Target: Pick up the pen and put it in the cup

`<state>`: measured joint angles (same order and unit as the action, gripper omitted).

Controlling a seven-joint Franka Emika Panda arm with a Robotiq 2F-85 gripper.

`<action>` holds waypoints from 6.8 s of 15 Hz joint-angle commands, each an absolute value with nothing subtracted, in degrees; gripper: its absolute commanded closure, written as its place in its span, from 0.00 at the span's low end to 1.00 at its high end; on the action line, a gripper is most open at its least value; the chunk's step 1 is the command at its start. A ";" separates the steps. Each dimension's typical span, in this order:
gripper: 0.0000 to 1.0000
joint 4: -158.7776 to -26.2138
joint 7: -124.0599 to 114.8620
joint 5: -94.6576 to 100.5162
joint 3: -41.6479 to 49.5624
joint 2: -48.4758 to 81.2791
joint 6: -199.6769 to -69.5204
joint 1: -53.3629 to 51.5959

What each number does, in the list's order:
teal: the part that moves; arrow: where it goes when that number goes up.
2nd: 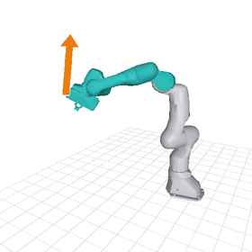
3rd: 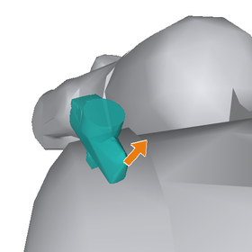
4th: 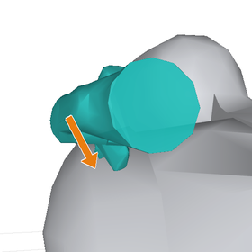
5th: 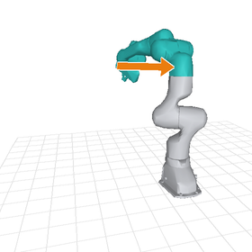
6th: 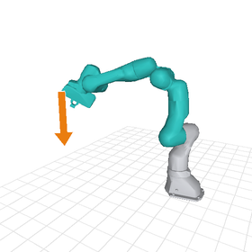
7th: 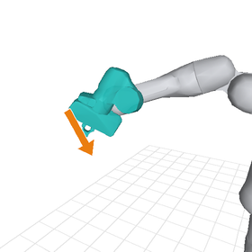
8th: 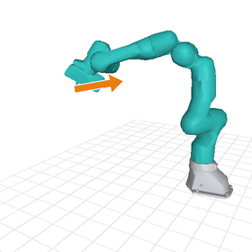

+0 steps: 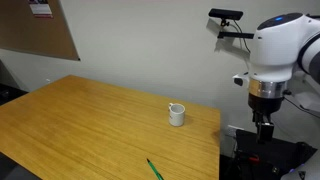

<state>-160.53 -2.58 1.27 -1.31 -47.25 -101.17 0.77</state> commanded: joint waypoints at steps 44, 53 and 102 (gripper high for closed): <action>0.00 -143.23 -45.07 3.67 -13.42 -4.34 -146.79 -0.58; 0.00 -136.79 -56.45 14.78 -9.40 7.46 -149.65 -5.47; 0.06 -127.67 -51.18 1.12 1.22 25.21 -161.64 -12.26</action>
